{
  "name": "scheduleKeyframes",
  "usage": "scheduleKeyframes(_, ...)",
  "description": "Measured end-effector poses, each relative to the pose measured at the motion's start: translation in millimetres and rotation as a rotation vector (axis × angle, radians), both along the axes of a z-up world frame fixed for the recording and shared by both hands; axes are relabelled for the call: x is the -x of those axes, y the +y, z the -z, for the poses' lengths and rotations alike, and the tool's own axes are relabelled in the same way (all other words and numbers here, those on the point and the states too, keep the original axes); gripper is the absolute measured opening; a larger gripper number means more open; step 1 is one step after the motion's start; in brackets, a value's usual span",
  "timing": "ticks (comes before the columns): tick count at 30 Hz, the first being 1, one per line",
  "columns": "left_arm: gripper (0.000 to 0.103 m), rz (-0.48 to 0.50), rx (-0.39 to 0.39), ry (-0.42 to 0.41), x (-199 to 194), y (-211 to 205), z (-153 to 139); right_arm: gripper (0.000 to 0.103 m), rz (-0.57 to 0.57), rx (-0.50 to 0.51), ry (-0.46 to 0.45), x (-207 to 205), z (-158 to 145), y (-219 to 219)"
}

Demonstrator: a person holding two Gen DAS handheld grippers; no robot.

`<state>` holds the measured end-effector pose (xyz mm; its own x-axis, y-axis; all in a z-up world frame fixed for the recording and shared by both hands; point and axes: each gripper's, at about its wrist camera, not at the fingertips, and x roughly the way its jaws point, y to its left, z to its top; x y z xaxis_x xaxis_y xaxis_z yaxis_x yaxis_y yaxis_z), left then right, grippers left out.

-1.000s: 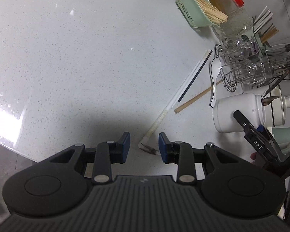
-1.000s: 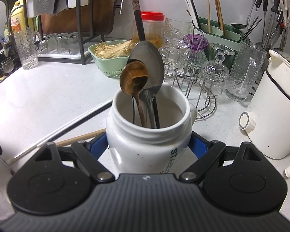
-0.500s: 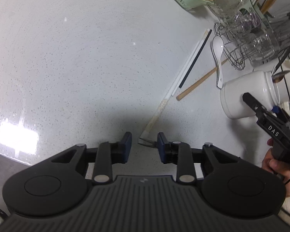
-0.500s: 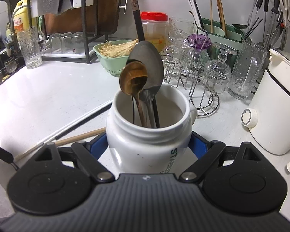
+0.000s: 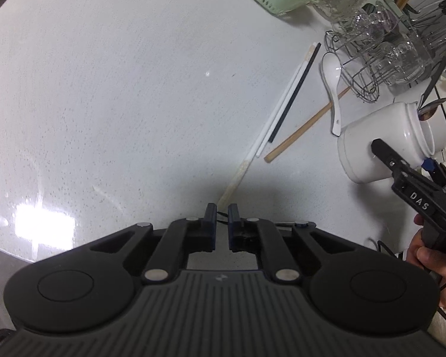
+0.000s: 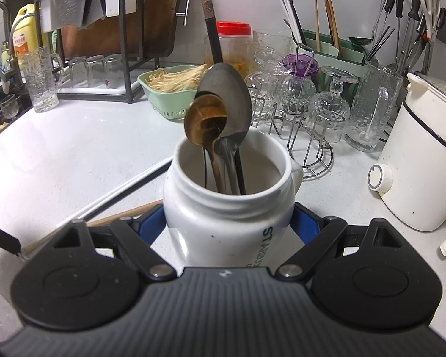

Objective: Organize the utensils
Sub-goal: 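Grasp the white chopstick with the left tool and lift it, then carry the white chopstick over the mug and lower it in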

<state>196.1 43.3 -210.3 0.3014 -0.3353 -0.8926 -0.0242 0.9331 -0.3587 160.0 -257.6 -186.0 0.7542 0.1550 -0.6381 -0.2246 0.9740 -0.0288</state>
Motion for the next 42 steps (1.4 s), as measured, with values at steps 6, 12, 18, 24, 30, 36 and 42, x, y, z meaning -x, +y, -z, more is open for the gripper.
scheduleKeyframes(6,0.005,0.063,-0.037,-0.049,-7,-10,-27,0.091,-0.004,0.000,-0.010,3,1,3)
scheduleKeyframes(12,0.003,0.119,-0.070,-0.094,-13,-21,-53,0.091,-0.016,-0.002,-0.017,7,1,8)
scheduleKeyframes(18,0.001,0.179,-0.106,-0.121,-18,-37,-77,0.091,-0.017,0.006,-0.014,10,0,12)
scheduleKeyframes(24,0.001,0.232,-0.128,-0.154,-20,-51,-98,0.091,-0.021,0.006,-0.014,12,0,13)
scheduleKeyframes(30,0.001,0.264,-0.133,-0.171,-24,-64,-116,0.091,-0.036,0.005,-0.018,16,1,15)
scheduleKeyframes(36,0.001,0.310,-0.128,-0.181,-27,-71,-142,0.091,-0.038,0.006,-0.015,16,0,15)
scheduleKeyframes(42,0.001,0.352,-0.159,-0.231,-31,-80,-173,0.091,-0.048,0.006,-0.015,16,0,15)
